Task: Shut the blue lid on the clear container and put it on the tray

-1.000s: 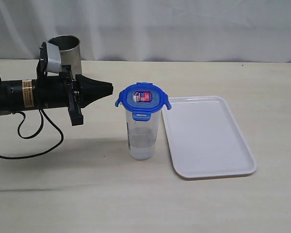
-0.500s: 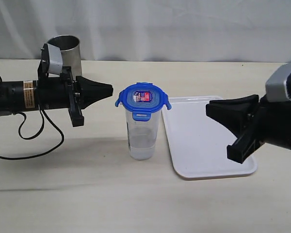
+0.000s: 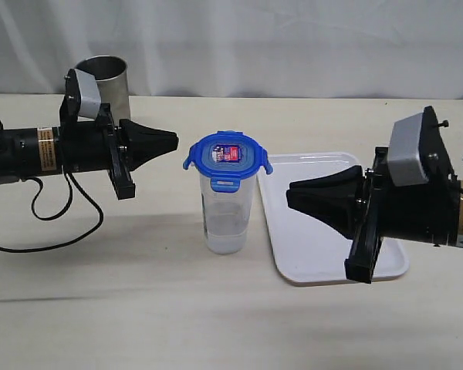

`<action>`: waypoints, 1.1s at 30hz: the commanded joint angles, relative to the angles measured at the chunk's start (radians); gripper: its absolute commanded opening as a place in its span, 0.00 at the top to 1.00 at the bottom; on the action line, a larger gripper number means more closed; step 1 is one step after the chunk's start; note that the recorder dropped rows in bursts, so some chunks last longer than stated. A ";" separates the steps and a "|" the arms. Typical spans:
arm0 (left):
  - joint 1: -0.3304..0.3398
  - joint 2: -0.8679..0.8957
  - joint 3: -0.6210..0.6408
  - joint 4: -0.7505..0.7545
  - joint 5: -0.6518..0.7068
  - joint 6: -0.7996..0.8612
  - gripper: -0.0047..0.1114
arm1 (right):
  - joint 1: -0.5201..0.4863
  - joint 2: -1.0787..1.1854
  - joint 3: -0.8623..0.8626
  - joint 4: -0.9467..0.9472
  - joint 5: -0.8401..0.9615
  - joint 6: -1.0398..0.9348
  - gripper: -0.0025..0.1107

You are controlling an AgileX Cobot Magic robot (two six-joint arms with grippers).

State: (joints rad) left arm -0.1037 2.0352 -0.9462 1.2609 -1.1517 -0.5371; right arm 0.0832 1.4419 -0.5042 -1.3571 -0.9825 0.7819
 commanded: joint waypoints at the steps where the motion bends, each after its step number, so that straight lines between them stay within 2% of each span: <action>1: -0.002 0.001 -0.005 0.004 -0.042 0.010 0.96 | 0.002 0.006 -0.007 -0.063 -0.037 0.012 0.94; 4: -0.002 0.001 -0.005 0.005 -0.069 0.010 0.96 | 0.002 0.008 -0.007 -0.073 -0.045 0.015 0.94; 9: -0.002 0.001 -0.005 -0.010 -0.069 0.010 0.96 | 0.002 0.039 -0.020 0.031 -0.039 -0.061 0.94; 20: -0.010 0.001 -0.029 -0.076 -0.069 0.051 0.96 | 0.002 0.198 -0.106 0.002 -0.060 -0.046 0.94; 24: -0.056 0.001 -0.055 -0.074 0.011 0.063 0.96 | 0.002 0.229 -0.132 -0.029 -0.143 -0.041 0.94; 27: -0.072 0.001 -0.071 -0.069 0.085 0.069 0.96 | 0.002 0.248 -0.147 -0.048 -0.131 -0.027 0.94; 33: -0.072 0.001 -0.074 -0.039 0.098 0.058 0.96 | 0.002 0.260 -0.147 -0.017 -0.123 -0.053 0.94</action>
State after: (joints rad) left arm -0.1734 2.0352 -1.0139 1.2023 -1.0526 -0.4733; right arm 0.0832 1.7014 -0.6447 -1.3916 -1.1024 0.7482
